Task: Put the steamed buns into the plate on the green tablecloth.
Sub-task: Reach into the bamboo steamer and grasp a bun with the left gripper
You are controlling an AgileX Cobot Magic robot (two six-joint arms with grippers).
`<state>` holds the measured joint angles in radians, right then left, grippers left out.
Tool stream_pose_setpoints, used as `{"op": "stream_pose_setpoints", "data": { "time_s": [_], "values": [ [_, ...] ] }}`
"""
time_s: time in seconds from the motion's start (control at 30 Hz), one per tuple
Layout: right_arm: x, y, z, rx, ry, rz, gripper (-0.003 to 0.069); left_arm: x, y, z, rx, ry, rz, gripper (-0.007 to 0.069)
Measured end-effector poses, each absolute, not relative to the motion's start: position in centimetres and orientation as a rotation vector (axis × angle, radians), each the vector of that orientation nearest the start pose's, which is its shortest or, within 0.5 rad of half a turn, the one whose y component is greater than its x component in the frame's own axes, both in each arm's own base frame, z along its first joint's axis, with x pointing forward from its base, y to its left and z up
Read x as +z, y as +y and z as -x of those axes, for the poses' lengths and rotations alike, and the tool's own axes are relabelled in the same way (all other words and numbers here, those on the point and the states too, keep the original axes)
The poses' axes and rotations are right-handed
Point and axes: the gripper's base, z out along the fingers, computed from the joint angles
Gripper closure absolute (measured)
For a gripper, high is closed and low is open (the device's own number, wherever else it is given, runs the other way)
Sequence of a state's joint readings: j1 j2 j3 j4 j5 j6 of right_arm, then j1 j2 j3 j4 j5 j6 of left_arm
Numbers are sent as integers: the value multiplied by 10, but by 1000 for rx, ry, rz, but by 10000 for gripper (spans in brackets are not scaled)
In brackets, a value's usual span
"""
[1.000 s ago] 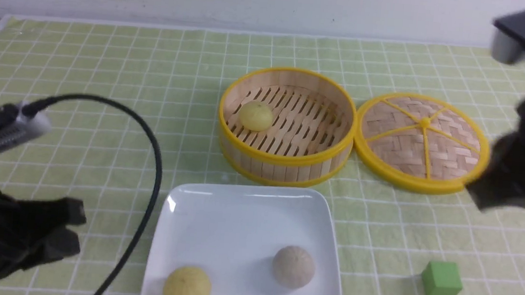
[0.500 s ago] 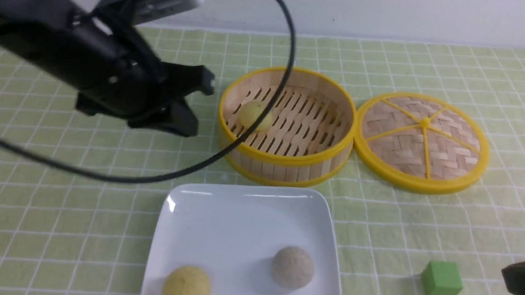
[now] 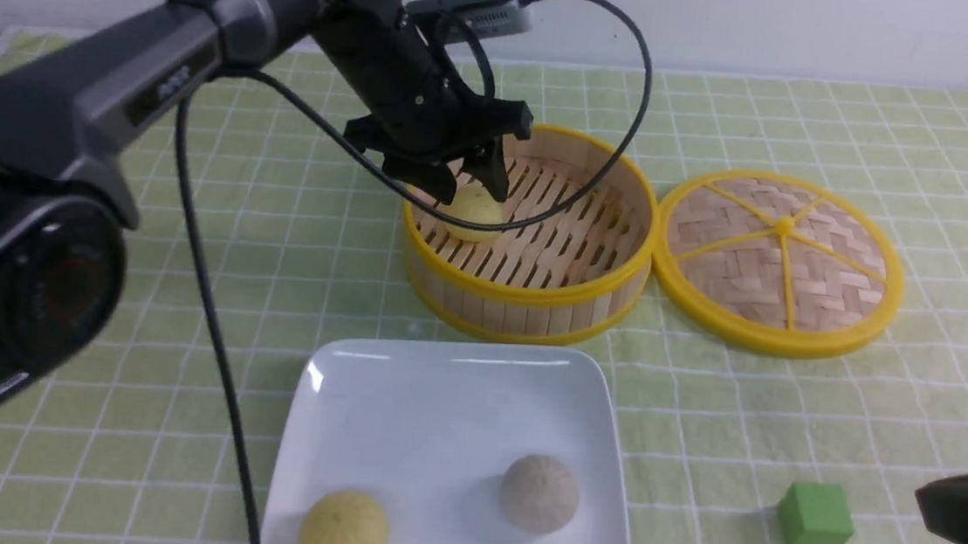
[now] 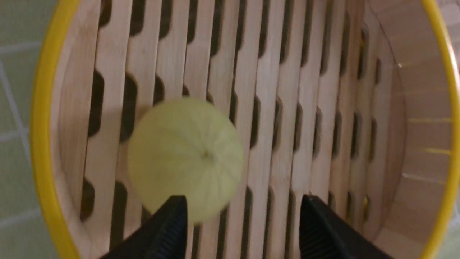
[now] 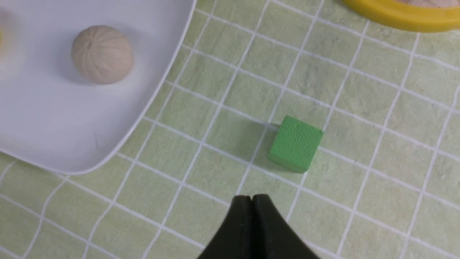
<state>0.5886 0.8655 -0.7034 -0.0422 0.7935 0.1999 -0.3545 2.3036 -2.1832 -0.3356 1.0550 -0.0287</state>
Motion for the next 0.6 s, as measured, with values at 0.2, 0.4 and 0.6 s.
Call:
{"op": "stream_pose_setpoints", "data": {
  "time_s": [0.2, 0.4, 0.6],
  "values": [
    [298, 85, -133, 302, 2397, 497, 654, 229, -206, -488, -524, 2646, -330, 182],
    [298, 86, -133, 307, 2388, 495, 651, 222, -201, -491, -425, 2659, -357, 204],
    [298, 86, -133, 308, 2386, 495, 648, 217, -199, -491, -384, 2681, -373, 336]
  ]
}}
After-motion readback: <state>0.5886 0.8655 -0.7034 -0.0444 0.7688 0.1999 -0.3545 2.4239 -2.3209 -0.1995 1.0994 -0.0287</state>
